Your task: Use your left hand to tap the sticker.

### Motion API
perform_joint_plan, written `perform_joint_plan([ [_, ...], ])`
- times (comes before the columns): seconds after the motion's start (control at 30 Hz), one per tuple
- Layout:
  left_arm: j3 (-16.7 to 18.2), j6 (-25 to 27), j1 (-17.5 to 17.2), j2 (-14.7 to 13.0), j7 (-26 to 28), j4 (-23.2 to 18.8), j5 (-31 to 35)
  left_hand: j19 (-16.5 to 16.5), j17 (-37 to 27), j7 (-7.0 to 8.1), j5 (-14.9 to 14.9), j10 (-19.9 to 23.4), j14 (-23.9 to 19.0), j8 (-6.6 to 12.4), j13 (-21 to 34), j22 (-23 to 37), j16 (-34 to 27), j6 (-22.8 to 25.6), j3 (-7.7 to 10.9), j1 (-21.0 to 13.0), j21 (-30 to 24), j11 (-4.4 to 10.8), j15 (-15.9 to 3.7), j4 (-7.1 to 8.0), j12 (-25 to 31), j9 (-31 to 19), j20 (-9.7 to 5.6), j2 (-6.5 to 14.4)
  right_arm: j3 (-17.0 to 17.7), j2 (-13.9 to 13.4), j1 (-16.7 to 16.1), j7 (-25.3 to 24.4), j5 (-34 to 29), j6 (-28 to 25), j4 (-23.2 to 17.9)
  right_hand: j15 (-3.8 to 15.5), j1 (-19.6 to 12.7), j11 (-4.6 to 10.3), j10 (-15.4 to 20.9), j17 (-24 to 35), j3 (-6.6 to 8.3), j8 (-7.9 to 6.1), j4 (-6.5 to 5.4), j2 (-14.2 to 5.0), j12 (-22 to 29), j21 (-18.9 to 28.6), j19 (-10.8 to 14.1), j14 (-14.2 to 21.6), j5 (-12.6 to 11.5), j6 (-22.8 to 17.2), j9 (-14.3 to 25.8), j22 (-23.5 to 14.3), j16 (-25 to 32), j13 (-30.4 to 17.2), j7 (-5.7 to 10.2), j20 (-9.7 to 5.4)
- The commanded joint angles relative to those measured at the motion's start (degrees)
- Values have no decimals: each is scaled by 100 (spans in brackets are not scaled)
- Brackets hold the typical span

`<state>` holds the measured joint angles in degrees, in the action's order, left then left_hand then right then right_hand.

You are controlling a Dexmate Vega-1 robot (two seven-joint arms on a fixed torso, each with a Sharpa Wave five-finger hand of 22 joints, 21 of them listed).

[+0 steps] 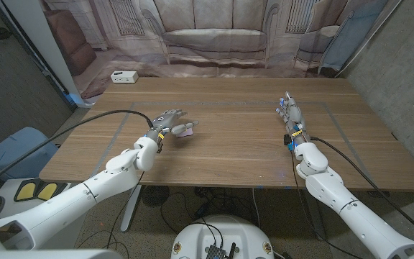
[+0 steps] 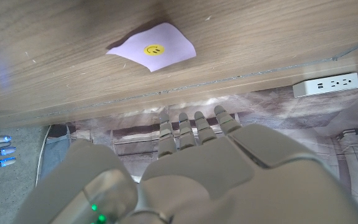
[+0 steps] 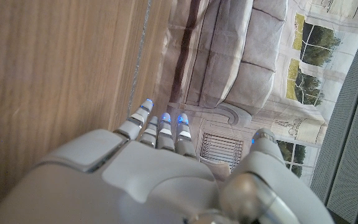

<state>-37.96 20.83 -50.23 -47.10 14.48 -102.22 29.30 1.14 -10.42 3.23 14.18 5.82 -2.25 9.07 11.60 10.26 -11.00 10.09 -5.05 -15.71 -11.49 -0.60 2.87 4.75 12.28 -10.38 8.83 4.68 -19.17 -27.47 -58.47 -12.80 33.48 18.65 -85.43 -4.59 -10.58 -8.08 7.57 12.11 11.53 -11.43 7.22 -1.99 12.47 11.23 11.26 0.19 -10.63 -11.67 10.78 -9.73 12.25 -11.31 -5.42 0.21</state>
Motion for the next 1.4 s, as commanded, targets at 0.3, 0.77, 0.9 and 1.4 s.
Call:
perform_joint_plan([
  [0.3,190,-52,-109,33,198,-61,-238,0,-14,22,-19,-40,31,49,10,30,20,-196,-60,-69,-13,13,26,0,-15,-7,61,8,11,3,-32,17,-19,74,-29,-25,-46,3,62,10,-18,8,16,-35,-36,5,18,26,-8,-16,13,-26,-20,-33,-9,22],
  [0.77,416,-366,-112,89,328,-3,-696,-312,-2,-135,-49,258,-208,163,6,19,-48,-132,-94,-92,-105,-22,-95,-12,98,-1,-350,2,-7,4,10,48,-54,93,1,-20,-60,7,71,10,-15,11,21,-43,-35,13,45,35,-7,-11,13,-25,-18,-34,-11,5],
  [0.9,492,-438,-126,116,333,4,-871,-346,-1,-178,-54,292,-226,165,4,16,-46,-136,-101,-95,-110,-35,-88,-14,107,0,-355,-2,-11,-5,26,86,-65,122,18,-19,-61,10,71,10,-16,11,21,-44,-36,14,48,36,-7,-12,13,-25,-18,-34,-11,6],
  [1.4,783,-1257,-152,358,437,341,-1806,-560,9,-445,-80,561,-489,242,-8,6,-83,83,-121,-130,-134,-32,-102,-32,173,4,-470,2,-51,-18,97,283,-86,252,116,25,-63,21,65,11,-22,27,22,-41,-41,28,94,56,-4,31,13,-24,-12,-34,1,-28],
])
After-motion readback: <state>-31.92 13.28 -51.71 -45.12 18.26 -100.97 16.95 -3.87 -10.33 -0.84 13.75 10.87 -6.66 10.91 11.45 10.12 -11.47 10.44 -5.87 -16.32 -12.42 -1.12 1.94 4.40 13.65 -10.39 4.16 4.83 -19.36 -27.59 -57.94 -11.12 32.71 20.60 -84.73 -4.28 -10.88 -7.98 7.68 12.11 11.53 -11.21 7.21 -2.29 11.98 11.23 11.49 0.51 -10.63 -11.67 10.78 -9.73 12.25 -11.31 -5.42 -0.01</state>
